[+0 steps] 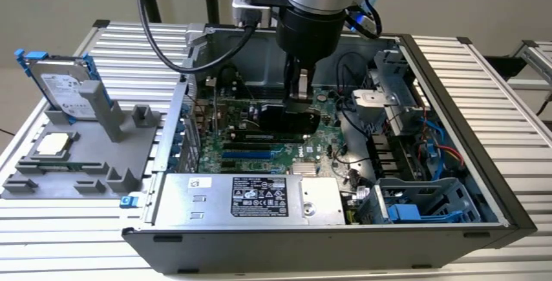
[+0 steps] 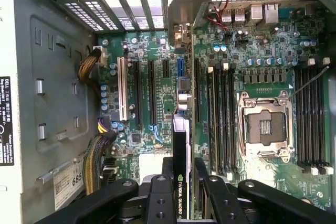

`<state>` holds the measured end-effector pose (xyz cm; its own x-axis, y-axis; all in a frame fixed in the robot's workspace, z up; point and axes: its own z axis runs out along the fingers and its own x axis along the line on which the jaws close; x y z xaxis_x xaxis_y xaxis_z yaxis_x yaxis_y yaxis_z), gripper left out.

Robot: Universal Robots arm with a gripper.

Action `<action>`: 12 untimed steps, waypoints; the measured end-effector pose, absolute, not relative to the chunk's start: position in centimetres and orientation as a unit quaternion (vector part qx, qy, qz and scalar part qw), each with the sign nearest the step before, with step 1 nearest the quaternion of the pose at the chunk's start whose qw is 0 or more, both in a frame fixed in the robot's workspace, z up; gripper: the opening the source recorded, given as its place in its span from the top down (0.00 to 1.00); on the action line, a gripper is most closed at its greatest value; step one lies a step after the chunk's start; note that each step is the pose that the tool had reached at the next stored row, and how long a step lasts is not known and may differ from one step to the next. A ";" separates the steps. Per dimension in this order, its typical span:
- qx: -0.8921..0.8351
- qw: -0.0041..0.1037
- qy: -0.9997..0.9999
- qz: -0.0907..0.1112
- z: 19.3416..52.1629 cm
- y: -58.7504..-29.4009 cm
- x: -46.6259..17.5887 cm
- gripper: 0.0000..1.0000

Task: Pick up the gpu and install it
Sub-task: 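Insert the gpu into the slot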

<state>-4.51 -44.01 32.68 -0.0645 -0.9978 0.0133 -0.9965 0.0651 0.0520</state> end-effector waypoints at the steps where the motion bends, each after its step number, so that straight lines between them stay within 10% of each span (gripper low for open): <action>1: 0.684 0.023 -0.729 -0.014 32.6 -44.0 -4.6 1.00; 12: 0.684 0.023 -0.729 -0.014 31.3 -44.0 -5.6 1.00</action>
